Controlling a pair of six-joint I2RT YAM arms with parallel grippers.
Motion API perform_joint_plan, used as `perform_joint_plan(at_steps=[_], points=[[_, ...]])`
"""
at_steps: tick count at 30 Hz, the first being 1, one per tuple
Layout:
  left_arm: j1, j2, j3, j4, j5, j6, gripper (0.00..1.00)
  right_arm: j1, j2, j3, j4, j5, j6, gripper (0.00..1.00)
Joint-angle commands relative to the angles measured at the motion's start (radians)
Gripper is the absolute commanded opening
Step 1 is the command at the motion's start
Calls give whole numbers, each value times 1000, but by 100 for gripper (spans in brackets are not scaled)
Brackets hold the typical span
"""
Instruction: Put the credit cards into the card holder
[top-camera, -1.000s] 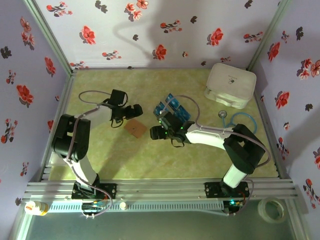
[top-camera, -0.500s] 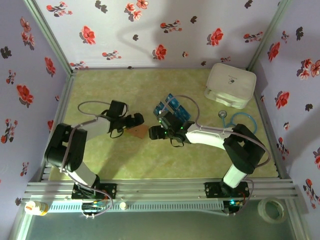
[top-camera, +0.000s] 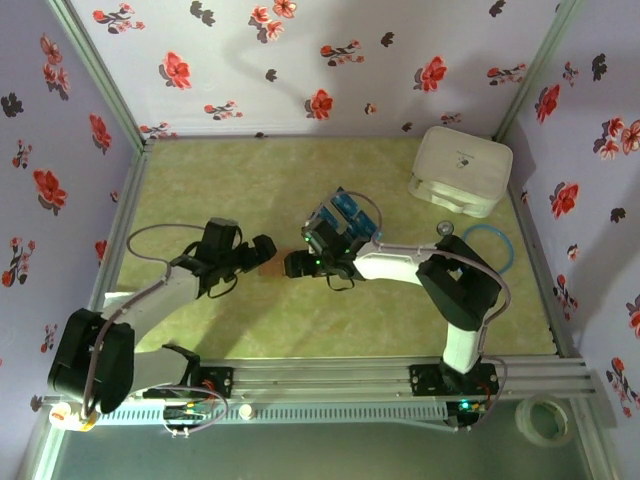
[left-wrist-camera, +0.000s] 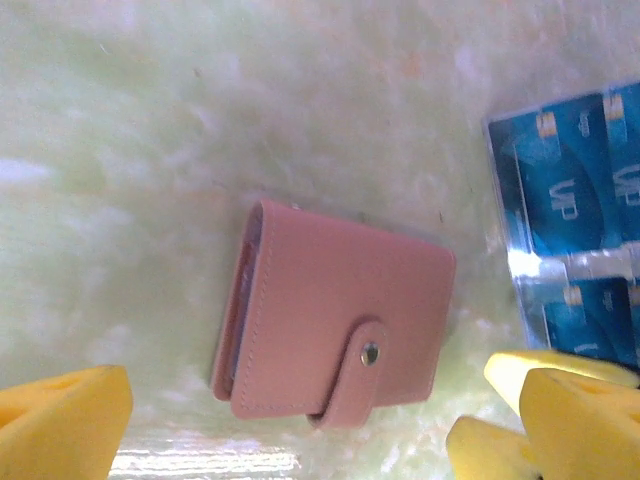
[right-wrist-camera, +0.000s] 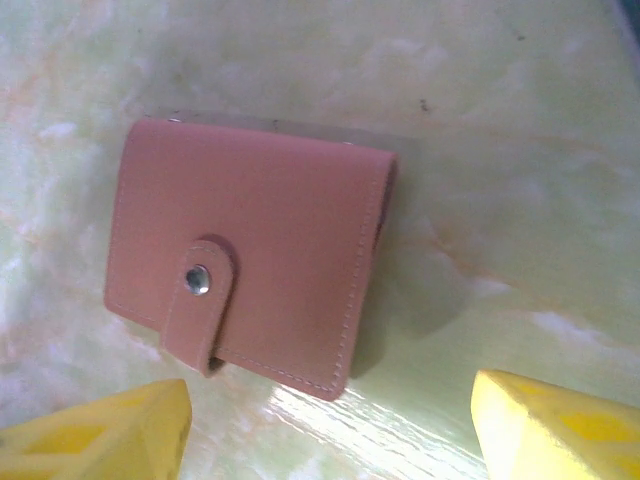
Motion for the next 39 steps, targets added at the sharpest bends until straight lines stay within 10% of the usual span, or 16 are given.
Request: perform_joint_plan(at_steps=[1, 19, 39], points=[[14, 8, 90, -135, -111, 61, 100, -4, 3, 1, 63, -70, 64, 72], [114, 154, 316, -207, -114, 203, 100, 91, 54, -13, 115, -106, 83, 71], [121, 152, 295, -204, -102, 212, 100, -54, 184, 254, -34, -85, -25, 71]])
